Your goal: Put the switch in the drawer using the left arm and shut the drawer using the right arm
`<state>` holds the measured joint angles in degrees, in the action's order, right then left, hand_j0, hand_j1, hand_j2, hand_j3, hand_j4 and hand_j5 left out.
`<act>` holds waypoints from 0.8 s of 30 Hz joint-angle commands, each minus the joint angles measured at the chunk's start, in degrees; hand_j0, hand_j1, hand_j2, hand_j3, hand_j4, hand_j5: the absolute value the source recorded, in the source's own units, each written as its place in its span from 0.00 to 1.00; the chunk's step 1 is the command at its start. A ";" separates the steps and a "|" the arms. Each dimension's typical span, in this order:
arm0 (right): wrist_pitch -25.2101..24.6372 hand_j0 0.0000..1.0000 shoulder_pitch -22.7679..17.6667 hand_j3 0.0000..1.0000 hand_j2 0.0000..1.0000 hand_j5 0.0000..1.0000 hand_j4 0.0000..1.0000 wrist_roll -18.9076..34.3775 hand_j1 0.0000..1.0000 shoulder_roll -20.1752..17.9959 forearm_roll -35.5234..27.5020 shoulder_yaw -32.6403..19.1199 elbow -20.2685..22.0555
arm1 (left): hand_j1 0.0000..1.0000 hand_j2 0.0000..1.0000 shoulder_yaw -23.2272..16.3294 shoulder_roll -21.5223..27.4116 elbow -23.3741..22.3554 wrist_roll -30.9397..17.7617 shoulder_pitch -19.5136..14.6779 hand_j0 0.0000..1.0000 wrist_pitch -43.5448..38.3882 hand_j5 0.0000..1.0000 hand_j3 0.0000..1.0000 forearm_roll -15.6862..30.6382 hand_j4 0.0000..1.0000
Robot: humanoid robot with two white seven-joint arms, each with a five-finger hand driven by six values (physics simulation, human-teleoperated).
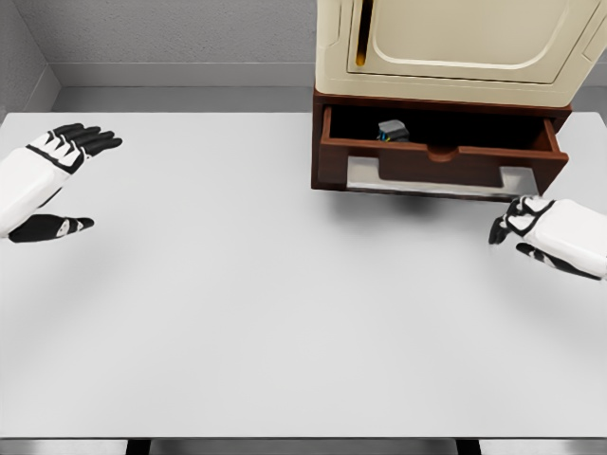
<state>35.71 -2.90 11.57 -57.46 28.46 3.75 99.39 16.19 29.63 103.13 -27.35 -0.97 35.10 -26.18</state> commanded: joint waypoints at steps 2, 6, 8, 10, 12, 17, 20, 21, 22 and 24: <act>-0.71 0.54 1.67 0.54 0.54 0.54 0.54 -4.97 0.54 3.50 -10.62 3.99 1.86 | 1.00 1.00 -0.28 -0.01 -0.12 0.01 0.00 1.00 -0.10 1.00 1.00 0.25 1.00; -0.71 0.54 2.81 0.54 0.54 0.54 0.54 -4.89 0.54 3.68 -10.97 4.69 1.60 | 1.00 1.00 -0.28 -0.27 -0.12 0.01 0.00 1.00 -0.10 1.00 1.00 0.25 1.00; -0.71 0.54 2.55 0.54 0.54 0.54 0.54 -4.89 0.54 2.88 -11.50 4.43 1.60 | 1.00 1.00 -0.28 -0.27 -0.12 0.01 0.00 1.00 -0.10 1.00 1.00 0.25 1.00; -0.71 0.55 1.93 0.55 0.55 0.55 0.55 -4.89 0.55 1.22 -11.50 4.43 1.77 | 1.00 1.00 -0.28 -0.27 -0.12 0.01 0.00 1.00 -0.10 1.00 1.00 0.25 1.00; -0.71 0.55 1.67 0.55 0.55 0.55 0.55 -4.80 0.55 0.60 -11.41 4.60 1.86 | 1.00 1.00 -0.28 -0.27 -0.12 0.01 0.00 1.00 -0.10 1.00 1.00 0.34 1.00; -0.71 0.55 -0.88 0.55 0.55 0.55 0.55 -2.43 0.55 -3.80 -10.80 4.78 1.95 | 1.00 1.00 -0.28 -0.27 -0.12 0.01 0.00 1.00 -0.10 1.00 1.00 0.34 1.00; -0.71 0.55 -1.41 0.55 0.55 0.55 0.55 -2.34 0.55 -4.15 -10.88 4.69 1.95 | 1.00 1.00 -0.28 -0.27 -0.12 0.01 0.00 1.00 -0.10 1.00 1.00 0.34 1.00; -0.71 0.55 -1.49 0.55 0.55 0.55 0.55 -2.34 0.55 -4.94 -10.88 4.69 1.95 | 1.00 1.00 -0.28 -0.27 -0.12 0.01 0.00 1.00 -0.10 1.00 1.00 0.34 1.00; -0.71 0.56 -1.67 0.56 0.56 0.56 0.56 -2.43 0.56 -5.03 -10.88 4.34 1.95 | 1.00 1.00 -0.28 -0.27 -0.12 0.01 0.00 1.00 -0.10 1.00 1.00 0.34 1.00; -0.71 0.59 -1.85 0.59 0.59 0.59 0.59 -2.78 0.59 -6.34 -12.37 3.81 1.78 | 1.00 1.00 -0.28 -0.27 -0.12 0.01 0.00 1.00 -0.10 1.00 1.00 0.34 1.00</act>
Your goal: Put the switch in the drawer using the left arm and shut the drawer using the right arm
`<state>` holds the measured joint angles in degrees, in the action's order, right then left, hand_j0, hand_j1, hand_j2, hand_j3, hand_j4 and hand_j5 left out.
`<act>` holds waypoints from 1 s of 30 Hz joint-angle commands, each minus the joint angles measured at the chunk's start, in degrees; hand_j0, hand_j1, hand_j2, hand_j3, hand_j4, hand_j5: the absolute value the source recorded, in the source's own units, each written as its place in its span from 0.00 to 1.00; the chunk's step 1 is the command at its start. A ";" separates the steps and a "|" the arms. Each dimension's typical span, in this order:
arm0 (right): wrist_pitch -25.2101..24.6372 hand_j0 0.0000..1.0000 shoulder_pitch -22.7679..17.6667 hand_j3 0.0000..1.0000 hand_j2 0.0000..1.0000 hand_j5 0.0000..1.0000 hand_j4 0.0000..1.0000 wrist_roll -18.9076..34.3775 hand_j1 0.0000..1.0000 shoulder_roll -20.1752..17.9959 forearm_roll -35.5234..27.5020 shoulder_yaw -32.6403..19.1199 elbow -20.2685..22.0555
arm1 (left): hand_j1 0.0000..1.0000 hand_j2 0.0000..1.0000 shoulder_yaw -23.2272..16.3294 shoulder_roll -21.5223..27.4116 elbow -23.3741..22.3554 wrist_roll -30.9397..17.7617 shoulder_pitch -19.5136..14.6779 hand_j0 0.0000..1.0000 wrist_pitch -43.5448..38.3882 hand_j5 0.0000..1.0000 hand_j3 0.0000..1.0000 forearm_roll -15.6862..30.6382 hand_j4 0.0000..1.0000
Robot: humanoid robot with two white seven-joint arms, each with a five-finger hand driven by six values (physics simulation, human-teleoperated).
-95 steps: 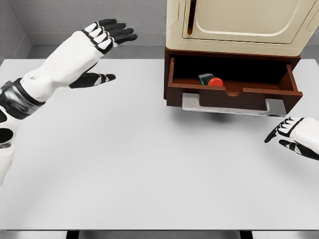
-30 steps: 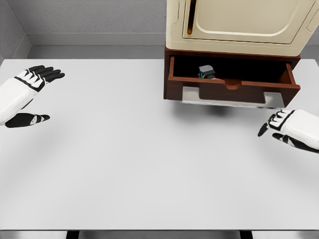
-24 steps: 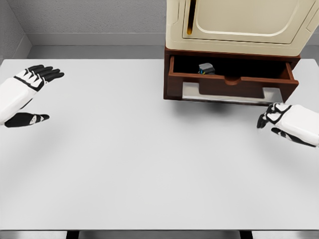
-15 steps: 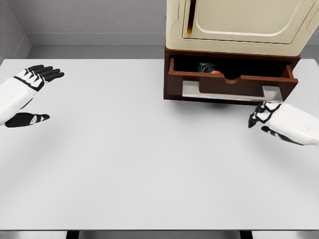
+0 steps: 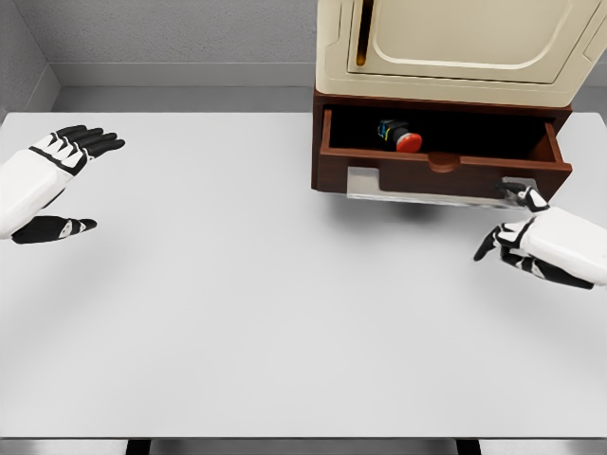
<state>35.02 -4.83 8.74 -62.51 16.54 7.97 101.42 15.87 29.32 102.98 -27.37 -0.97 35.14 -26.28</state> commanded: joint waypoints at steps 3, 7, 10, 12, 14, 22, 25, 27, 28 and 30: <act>-0.02 0.61 -2.02 0.61 0.61 0.61 0.61 0.31 0.61 -1.30 -5.99 -5.86 -0.70 | 1.00 1.00 0.13 0.03 0.03 0.03 0.00 1.00 -0.14 1.00 1.00 0.35 1.00; -0.02 0.61 -2.29 0.61 0.61 0.61 0.61 0.22 0.61 -1.48 -9.51 -8.24 -4.12 | 1.00 1.00 0.13 0.03 0.03 0.03 0.00 1.00 -0.14 1.00 1.00 0.35 1.00; -0.02 0.61 -2.29 0.61 0.61 0.61 0.61 0.22 0.61 -1.57 -10.83 -8.59 -5.18 | 1.00 1.00 0.13 0.03 0.03 0.03 0.09 1.00 -0.14 1.00 1.00 0.44 1.00; -0.02 0.61 -2.29 0.61 0.61 0.61 0.61 0.22 0.61 -1.57 -11.18 -8.68 -5.71 | 1.00 1.00 0.13 0.03 0.03 0.03 0.09 1.00 -0.14 1.00 1.00 0.35 1.00; -0.02 0.62 -2.29 0.62 0.62 0.62 0.62 0.22 0.62 -2.18 -11.27 -8.68 -6.32 | 1.00 1.00 0.13 -0.05 0.03 0.03 0.09 1.00 -0.14 1.00 1.00 0.35 1.00; -0.02 0.62 -5.19 0.62 0.62 0.62 0.62 0.31 0.62 -5.78 -10.39 -8.59 -9.84 | 1.00 1.00 0.13 0.03 0.03 0.03 0.09 1.00 -0.14 1.00 1.00 0.44 1.00; -0.02 0.62 -5.19 0.62 0.62 0.62 0.62 0.14 0.62 -6.05 -10.65 -8.59 -12.30 | 1.00 1.00 0.04 0.03 0.03 0.03 0.09 1.00 -0.14 1.00 1.00 0.44 1.00; -0.02 0.62 -5.19 0.62 0.62 0.62 0.62 0.22 0.62 -6.05 -10.57 -8.59 -12.83 | 1.00 1.00 0.13 0.03 0.03 0.03 0.09 1.00 -0.14 1.00 1.00 0.44 1.00; -0.02 0.61 -5.19 0.61 0.61 0.61 0.61 0.22 0.61 -5.96 -10.39 -8.50 -12.48 | 1.00 1.00 0.13 0.03 0.03 0.03 0.09 1.00 -0.14 1.00 1.00 0.44 1.00; -0.02 0.56 -5.27 0.56 0.56 0.56 0.56 0.31 0.56 -5.87 -9.16 -8.24 -11.86 | 1.00 1.00 0.13 0.03 0.03 0.03 0.09 1.00 -0.14 1.00 1.00 0.44 1.00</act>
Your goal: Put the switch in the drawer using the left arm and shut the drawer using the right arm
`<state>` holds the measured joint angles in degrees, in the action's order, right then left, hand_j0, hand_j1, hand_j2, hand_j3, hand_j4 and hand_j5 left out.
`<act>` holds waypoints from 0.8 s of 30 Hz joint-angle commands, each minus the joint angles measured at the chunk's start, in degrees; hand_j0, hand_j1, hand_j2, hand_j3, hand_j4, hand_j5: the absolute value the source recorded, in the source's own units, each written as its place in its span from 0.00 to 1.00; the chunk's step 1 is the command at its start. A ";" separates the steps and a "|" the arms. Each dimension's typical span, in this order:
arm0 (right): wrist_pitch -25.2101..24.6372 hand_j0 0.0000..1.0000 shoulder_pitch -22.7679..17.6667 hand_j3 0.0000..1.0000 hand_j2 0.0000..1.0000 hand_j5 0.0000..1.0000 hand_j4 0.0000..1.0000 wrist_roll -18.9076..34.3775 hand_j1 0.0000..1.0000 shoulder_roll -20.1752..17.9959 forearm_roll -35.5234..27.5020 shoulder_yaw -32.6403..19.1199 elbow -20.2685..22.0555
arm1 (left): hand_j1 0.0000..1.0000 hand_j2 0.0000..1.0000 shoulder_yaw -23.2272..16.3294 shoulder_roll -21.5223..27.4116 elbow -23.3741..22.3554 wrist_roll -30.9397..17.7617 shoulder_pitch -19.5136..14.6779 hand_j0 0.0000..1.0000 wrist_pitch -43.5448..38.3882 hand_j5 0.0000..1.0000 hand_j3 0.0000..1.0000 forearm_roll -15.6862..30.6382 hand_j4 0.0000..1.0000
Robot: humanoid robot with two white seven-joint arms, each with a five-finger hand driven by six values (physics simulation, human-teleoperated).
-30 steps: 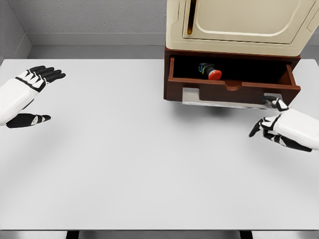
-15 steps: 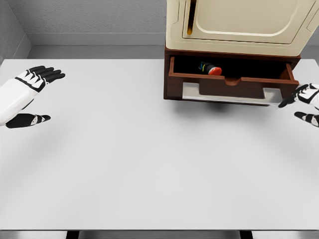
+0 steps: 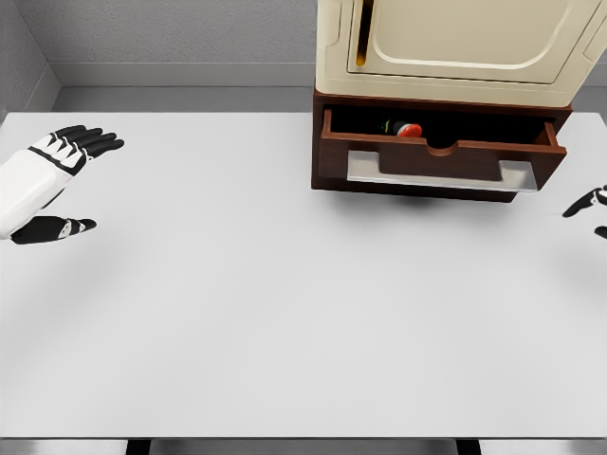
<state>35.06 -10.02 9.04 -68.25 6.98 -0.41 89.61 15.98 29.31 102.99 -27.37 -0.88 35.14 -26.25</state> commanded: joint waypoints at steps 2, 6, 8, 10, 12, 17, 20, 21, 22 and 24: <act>-0.06 0.52 -0.09 0.52 0.52 0.52 0.52 0.02 0.52 0.31 1.36 0.32 2.85 | 1.00 1.00 0.01 0.05 0.02 0.03 0.00 1.00 -0.14 1.00 1.00 0.32 1.00; -0.06 0.51 -0.61 0.51 0.51 0.51 0.51 0.10 0.51 0.84 4.44 0.50 5.57 | 1.00 1.00 0.01 0.05 0.02 0.03 0.00 1.00 -0.14 1.00 1.00 0.32 1.00; -0.06 0.52 -0.61 0.52 0.52 0.52 0.52 0.19 0.52 0.92 6.11 1.90 8.12 | 1.00 1.00 0.01 -0.04 0.02 0.03 0.00 1.00 -0.14 1.00 1.00 0.32 1.00; -0.06 0.52 -0.53 0.52 0.52 0.52 0.52 0.19 0.52 1.01 6.82 2.26 9.26 | 1.00 1.00 0.01 -0.04 0.02 0.03 0.00 1.00 -0.14 1.00 1.00 0.32 1.00; -0.06 0.52 -0.53 0.52 0.52 0.52 0.52 0.28 0.52 1.36 7.17 2.78 10.76 | 1.00 1.00 0.01 -0.04 0.02 0.03 0.00 1.00 -0.14 1.00 1.00 0.32 1.00; -0.06 0.53 -0.35 0.53 0.53 0.53 0.53 0.46 0.53 2.33 7.34 4.01 11.73 | 1.00 1.00 0.01 -0.04 -0.07 0.03 0.09 1.00 -0.14 1.00 1.00 0.32 1.00; -0.06 0.53 1.31 0.53 0.53 0.53 0.53 1.07 0.53 4.17 7.43 4.45 11.73 | 1.00 1.00 0.01 -0.04 -0.07 0.03 0.09 1.00 -0.14 1.00 1.00 0.32 1.00; -0.06 0.53 2.99 0.53 0.53 0.53 0.53 1.07 0.53 6.55 7.52 5.24 11.73 | 1.00 1.00 0.01 -0.04 -0.07 0.03 0.09 1.00 -0.14 1.00 1.00 0.32 1.00; -0.06 0.54 4.92 0.54 0.54 0.54 0.54 1.16 0.54 7.34 7.52 7.09 11.73 | 1.00 1.00 0.01 -0.04 -0.07 0.03 0.09 1.00 -0.14 1.00 1.00 0.32 1.00; -0.06 0.54 6.50 0.54 0.54 0.54 0.54 1.16 0.54 8.22 7.52 8.50 11.73 | 1.00 1.00 0.01 0.05 -0.07 0.03 0.09 1.00 -0.14 1.00 1.00 0.32 1.00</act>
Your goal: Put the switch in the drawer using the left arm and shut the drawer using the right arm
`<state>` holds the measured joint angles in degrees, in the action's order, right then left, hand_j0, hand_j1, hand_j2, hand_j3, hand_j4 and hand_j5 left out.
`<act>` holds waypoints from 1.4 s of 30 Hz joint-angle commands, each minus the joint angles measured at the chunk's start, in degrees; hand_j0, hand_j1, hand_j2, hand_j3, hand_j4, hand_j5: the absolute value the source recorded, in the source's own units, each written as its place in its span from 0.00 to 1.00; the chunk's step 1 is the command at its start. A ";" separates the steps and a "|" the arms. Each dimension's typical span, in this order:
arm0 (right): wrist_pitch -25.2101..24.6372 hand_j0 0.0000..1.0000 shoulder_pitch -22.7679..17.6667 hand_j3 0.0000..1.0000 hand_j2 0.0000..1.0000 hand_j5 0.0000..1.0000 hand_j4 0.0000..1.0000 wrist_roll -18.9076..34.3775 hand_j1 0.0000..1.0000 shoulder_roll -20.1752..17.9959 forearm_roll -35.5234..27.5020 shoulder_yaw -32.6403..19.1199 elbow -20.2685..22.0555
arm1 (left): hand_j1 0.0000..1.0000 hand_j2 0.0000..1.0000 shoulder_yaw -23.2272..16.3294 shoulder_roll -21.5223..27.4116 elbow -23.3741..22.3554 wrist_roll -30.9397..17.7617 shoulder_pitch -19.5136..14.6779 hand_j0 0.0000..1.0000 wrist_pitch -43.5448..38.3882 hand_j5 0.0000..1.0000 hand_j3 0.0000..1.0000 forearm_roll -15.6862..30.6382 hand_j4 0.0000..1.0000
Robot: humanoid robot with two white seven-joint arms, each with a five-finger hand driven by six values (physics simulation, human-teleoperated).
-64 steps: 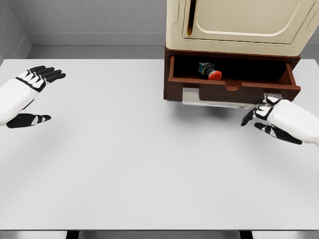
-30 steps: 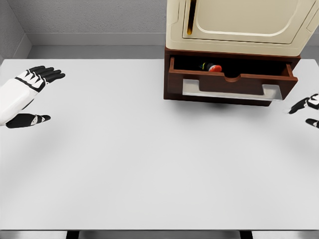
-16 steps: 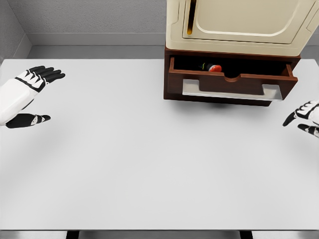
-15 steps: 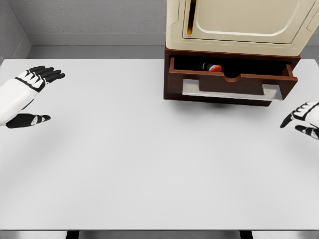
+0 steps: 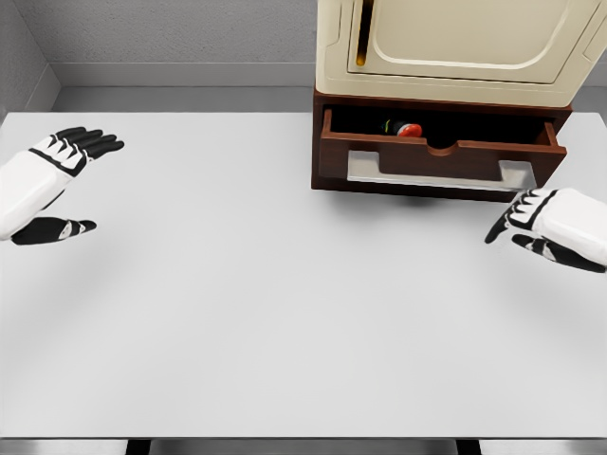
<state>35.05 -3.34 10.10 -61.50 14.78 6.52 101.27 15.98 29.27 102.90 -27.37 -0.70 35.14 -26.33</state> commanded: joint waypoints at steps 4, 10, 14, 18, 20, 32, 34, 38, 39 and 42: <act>-0.05 0.54 0.18 0.54 0.54 0.54 0.54 0.27 0.54 2.18 0.25 2.18 0.07 | 1.00 1.00 0.02 0.09 -0.06 0.03 -0.09 1.00 -0.14 1.00 1.00 0.40 1.00; -0.05 0.55 2.81 0.55 0.55 0.55 0.55 0.27 0.55 4.99 0.69 3.58 0.07 | 1.00 1.00 0.02 0.09 -0.06 0.03 0.00 1.00 -0.14 1.00 1.00 0.40 1.00; -0.05 0.56 4.31 0.56 0.56 0.56 0.56 0.19 0.56 4.99 0.77 5.34 0.07 | 1.00 1.00 0.10 0.09 -0.06 0.03 0.00 1.00 -0.14 1.00 1.00 0.40 1.00; -0.05 0.56 5.36 0.56 0.56 0.56 0.56 0.19 0.56 6.39 0.95 5.52 -0.02 | 1.00 1.00 0.10 0.00 -0.06 0.03 0.00 1.00 -0.14 1.00 1.00 0.40 1.00; -0.05 0.55 5.98 0.55 0.55 0.55 0.55 0.19 0.55 7.71 1.21 5.52 -0.02 | 1.00 1.00 0.10 0.09 -0.06 0.03 0.00 1.00 -0.14 1.00 1.00 0.40 1.00; -0.05 0.59 8.53 0.59 0.59 0.59 0.59 0.19 0.59 8.77 3.32 5.43 -2.56 | 1.00 1.00 0.10 0.09 -0.06 0.03 0.00 1.00 -0.14 1.00 1.00 0.40 1.00; -0.05 0.59 8.53 0.59 0.59 0.59 0.59 0.19 0.59 9.03 3.85 5.43 -2.56 | 1.00 1.00 0.02 0.00 -0.06 0.03 0.00 1.00 -0.14 1.00 1.00 0.40 1.00; -0.05 0.60 9.23 0.60 0.60 0.60 0.60 0.19 0.60 10.26 4.99 5.43 -2.92 | 1.00 1.00 0.02 0.09 -0.06 0.03 0.00 1.00 -0.14 1.00 1.00 0.40 1.00; -0.05 0.59 9.41 0.59 0.59 0.59 0.59 0.27 0.59 10.62 5.08 5.43 -3.00 | 1.00 1.00 0.02 0.00 0.02 0.03 0.00 1.00 -0.14 1.00 1.00 0.40 1.00; -0.05 0.62 11.60 0.62 0.62 0.62 0.62 0.27 0.62 12.11 6.31 5.43 -5.73 | 1.00 1.00 0.02 0.09 0.02 0.03 0.00 1.00 -0.14 1.00 1.00 0.49 1.00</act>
<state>35.08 8.70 10.50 -50.31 20.66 12.02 96.86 16.02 29.30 102.89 -27.37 -0.70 35.14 -26.27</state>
